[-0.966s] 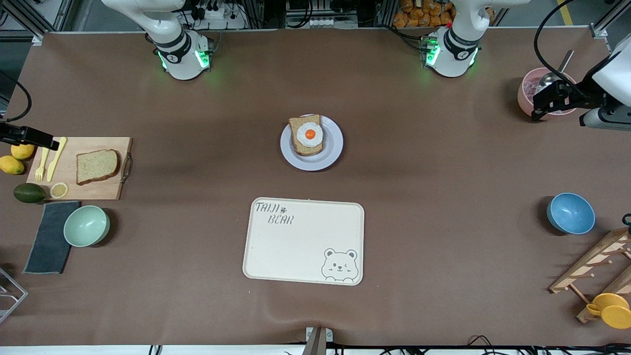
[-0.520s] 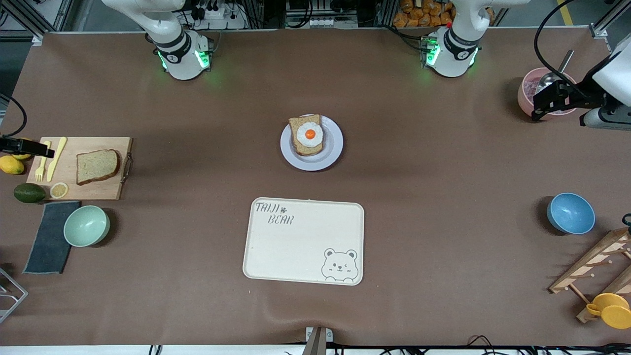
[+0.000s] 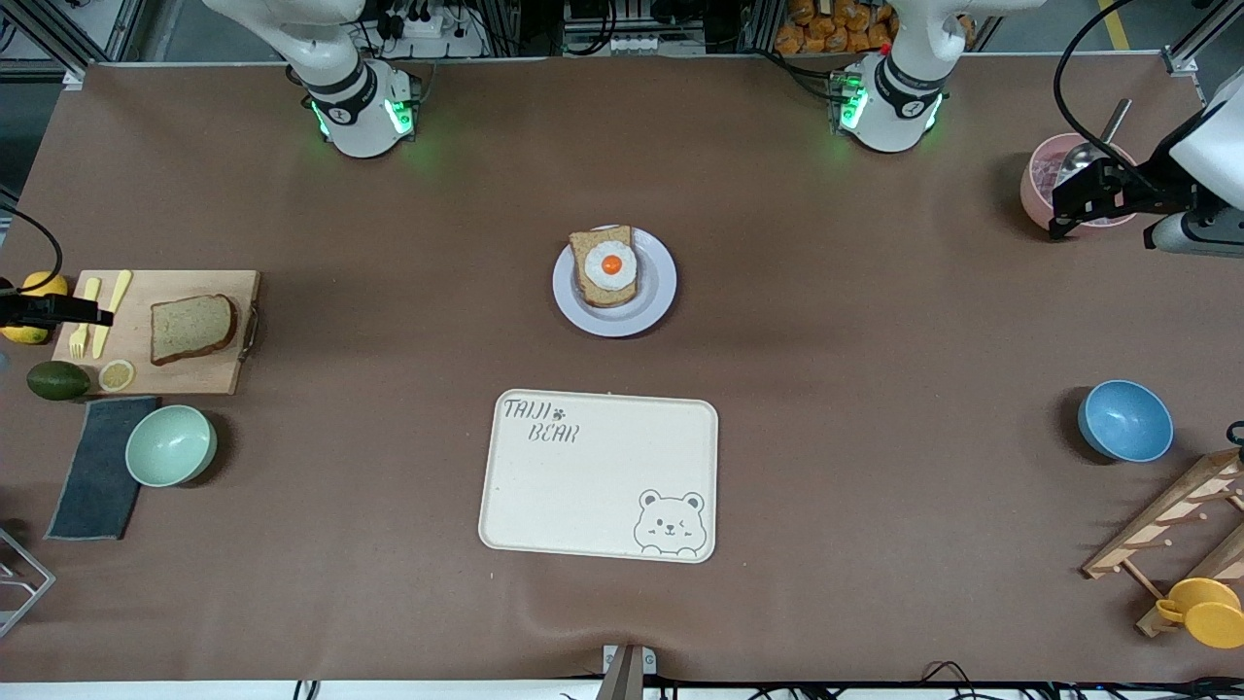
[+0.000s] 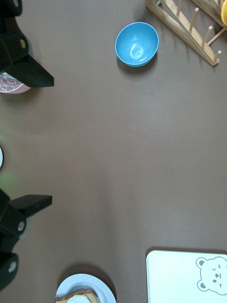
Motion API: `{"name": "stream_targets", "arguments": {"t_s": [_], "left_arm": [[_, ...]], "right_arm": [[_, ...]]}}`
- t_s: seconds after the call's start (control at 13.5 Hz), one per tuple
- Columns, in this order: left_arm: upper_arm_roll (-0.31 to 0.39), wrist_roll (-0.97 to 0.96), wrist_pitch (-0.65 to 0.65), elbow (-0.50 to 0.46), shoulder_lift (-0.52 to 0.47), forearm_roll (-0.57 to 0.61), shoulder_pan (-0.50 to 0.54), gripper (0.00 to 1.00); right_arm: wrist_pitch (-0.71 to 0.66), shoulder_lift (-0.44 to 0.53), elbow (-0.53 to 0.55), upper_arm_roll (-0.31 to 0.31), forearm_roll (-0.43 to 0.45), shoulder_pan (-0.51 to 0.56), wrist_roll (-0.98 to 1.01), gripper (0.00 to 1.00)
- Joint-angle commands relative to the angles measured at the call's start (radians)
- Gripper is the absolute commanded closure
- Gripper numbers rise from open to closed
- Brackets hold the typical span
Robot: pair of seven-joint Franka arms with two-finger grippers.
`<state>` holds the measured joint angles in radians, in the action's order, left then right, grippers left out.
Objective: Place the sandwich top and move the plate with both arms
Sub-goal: 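Reach the right gripper toward the bread slice on the cutting board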
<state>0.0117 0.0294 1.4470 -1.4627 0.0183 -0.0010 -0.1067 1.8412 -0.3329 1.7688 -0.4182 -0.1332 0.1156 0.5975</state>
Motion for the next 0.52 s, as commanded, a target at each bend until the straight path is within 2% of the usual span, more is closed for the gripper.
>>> {"name": "stream_targets", "arguments": {"t_s": [0.0, 0.45], "left_arm": [[0.007, 0.021, -0.020, 0.010, -0.008, -0.014, 0.001, 0.00], [0.007, 0.021, -0.020, 0.010, -0.008, -0.016, 0.001, 0.00]], "right_arm": [[0.047, -0.058, 0.011, 0.004, -0.075, 0.050, 0.127, 0.02], [0.121, -0.204, 0.011, -0.034, -0.219, 0.079, 0.352, 0.17]]}}
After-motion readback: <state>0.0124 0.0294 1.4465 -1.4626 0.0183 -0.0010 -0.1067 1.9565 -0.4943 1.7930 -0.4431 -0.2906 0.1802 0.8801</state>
